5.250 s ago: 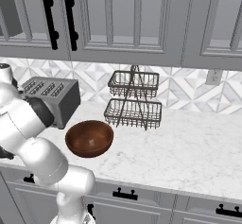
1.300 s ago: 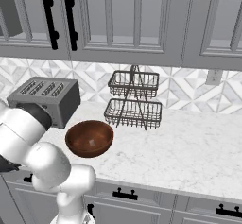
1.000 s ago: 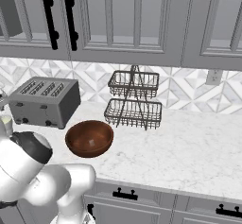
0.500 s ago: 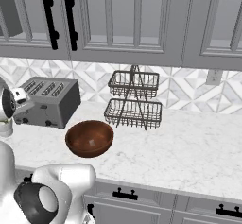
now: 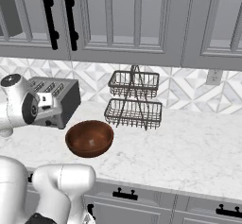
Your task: Grab a lemon wedge from the fridge and one ice cube from the ice bowl, and put them in the glass of lemonade.
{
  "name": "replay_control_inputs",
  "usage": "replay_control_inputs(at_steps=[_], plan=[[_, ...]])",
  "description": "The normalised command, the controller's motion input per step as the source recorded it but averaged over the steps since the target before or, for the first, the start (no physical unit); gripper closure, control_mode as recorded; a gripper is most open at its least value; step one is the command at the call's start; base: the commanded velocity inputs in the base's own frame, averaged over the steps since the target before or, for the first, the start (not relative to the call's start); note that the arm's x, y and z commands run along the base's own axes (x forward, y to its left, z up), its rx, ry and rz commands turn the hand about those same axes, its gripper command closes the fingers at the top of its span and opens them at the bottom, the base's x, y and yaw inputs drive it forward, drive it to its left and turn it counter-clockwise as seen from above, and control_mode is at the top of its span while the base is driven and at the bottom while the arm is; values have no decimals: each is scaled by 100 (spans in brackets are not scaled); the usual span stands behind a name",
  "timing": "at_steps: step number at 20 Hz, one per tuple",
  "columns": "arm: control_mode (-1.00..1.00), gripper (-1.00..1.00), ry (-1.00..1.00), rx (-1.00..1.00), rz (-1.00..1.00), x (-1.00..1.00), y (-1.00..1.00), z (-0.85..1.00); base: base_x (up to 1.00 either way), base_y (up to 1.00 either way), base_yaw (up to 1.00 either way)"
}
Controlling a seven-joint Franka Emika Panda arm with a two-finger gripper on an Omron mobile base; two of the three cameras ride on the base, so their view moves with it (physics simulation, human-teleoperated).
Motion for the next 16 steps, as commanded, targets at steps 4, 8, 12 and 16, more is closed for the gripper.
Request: replay_control_inputs(at_steps=[4, 8, 12, 16], plan=[[-100, -100, 19, 18, -29, -20, -100, 44, 0, 0, 0], [-100, -100, 14, 17, -26, -17, -96, 41, 0, 0, 0], [-100, -100, -1, 9, -21, -42, -58, -1, 0, 0, 0], [-100, -100, 0, 0, 0, 0, 0, 0, 0, 0, 0]])
